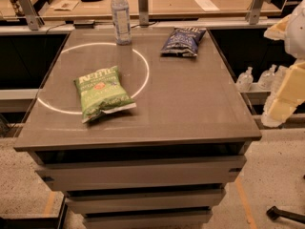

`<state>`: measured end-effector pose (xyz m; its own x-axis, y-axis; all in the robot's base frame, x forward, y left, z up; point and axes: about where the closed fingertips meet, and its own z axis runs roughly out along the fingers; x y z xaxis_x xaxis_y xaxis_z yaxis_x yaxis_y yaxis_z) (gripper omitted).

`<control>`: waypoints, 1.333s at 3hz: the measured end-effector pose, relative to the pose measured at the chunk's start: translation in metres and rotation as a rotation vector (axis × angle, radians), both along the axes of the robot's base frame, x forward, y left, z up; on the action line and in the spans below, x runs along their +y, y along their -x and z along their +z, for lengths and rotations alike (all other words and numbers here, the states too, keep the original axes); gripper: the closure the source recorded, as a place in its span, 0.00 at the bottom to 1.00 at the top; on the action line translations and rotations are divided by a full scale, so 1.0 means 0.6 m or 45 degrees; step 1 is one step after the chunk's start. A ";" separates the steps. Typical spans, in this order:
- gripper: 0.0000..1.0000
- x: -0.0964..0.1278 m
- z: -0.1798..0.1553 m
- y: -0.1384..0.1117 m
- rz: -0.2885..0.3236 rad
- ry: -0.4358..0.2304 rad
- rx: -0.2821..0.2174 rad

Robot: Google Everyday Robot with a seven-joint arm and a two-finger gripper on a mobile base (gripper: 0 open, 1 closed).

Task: Move blue plastic bottle near blue chip bag

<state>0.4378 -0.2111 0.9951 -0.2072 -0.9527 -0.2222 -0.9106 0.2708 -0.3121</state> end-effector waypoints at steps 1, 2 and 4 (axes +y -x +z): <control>0.00 0.000 0.000 0.000 0.000 0.000 0.000; 0.00 0.010 0.002 -0.007 -0.023 0.001 -0.028; 0.00 0.022 -0.017 -0.028 -0.157 -0.173 0.007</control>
Offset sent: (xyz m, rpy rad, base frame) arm 0.0104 0.0134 -0.0018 -0.0009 -0.0372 -0.0451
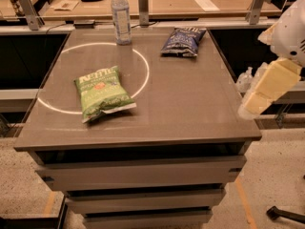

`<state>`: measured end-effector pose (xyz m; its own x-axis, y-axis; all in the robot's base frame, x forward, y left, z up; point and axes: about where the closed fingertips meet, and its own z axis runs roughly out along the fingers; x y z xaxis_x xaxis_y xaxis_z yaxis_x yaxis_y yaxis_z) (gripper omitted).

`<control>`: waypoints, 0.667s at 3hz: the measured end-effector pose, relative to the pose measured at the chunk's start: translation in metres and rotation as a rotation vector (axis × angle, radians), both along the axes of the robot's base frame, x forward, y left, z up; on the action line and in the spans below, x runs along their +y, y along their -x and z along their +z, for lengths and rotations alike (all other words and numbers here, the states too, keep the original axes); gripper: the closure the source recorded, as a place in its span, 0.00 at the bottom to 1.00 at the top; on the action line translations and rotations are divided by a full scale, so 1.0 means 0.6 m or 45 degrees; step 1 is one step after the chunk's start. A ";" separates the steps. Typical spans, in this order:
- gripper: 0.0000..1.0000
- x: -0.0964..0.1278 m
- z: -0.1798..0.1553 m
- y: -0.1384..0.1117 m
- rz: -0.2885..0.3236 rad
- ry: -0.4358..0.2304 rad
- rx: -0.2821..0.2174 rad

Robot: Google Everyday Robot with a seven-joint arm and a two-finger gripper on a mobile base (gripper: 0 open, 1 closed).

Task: Move blue plastic bottle near blue chip bag

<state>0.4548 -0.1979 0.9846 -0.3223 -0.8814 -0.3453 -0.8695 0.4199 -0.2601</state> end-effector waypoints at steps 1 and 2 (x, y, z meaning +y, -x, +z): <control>0.00 0.012 -0.018 -0.022 -0.125 -0.135 0.076; 0.00 0.075 -0.021 -0.041 -0.122 -0.123 0.109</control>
Offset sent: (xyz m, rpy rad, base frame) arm 0.0469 0.0932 -0.0143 0.0095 0.0929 -0.0717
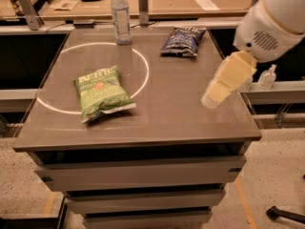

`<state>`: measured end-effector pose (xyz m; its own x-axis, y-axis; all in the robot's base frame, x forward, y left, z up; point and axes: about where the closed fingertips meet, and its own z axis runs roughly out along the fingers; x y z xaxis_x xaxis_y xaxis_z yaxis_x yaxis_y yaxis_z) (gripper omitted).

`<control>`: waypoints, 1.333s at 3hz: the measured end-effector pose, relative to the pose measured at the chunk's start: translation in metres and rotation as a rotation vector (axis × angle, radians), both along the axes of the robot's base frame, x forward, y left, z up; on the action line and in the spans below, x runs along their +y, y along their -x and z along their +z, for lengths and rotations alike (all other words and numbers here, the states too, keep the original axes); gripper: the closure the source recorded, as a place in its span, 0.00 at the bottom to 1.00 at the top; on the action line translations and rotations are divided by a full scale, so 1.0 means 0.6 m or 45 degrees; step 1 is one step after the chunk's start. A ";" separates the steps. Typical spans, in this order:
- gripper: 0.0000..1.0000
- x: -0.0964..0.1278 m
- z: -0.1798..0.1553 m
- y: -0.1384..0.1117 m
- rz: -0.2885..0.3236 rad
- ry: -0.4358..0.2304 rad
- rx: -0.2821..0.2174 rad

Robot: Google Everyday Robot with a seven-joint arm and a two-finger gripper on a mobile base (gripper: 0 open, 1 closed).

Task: Move blue plastic bottle near blue chip bag

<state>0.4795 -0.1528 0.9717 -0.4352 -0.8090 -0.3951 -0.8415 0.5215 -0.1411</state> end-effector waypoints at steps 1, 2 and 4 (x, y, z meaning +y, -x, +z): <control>0.00 0.059 -0.023 -0.025 0.040 0.076 0.037; 0.00 0.107 -0.055 -0.061 0.040 0.007 0.167; 0.00 0.132 -0.061 -0.100 -0.043 -0.325 0.290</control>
Offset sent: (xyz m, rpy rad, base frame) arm 0.0465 0.0996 -0.0473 0.0198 0.2344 0.0871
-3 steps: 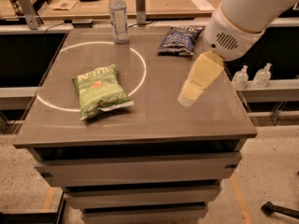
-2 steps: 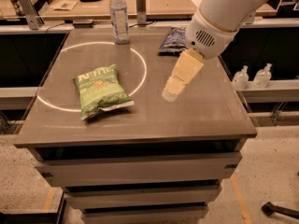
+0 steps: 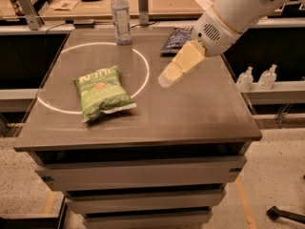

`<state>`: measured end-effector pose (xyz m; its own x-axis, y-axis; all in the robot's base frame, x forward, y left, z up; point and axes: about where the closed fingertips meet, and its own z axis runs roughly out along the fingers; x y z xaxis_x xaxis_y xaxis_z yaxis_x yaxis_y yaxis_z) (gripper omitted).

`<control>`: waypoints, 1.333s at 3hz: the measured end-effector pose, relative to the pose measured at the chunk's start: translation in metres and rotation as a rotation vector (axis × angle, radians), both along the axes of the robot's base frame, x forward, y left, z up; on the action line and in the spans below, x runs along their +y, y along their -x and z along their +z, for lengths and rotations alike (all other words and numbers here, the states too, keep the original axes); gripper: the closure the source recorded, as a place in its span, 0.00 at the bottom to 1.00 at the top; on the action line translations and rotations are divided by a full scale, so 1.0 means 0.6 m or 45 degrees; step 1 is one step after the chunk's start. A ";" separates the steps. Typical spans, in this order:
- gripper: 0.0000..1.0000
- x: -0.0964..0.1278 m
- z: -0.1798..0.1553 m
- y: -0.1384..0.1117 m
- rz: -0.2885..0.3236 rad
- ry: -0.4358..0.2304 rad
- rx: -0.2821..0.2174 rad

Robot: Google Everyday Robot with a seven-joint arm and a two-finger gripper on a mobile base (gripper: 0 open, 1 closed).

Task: Move blue plastic bottle near blue chip bag

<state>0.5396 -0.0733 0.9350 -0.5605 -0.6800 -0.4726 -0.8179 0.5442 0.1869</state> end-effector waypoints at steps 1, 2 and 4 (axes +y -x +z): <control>0.00 0.015 0.015 -0.002 -0.019 -0.202 -0.001; 0.00 0.015 0.014 -0.002 -0.018 -0.200 -0.001; 0.00 0.054 0.035 -0.017 -0.096 -0.338 0.124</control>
Offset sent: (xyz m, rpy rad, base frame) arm 0.0024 0.0056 0.0053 0.1202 -0.0037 -0.0124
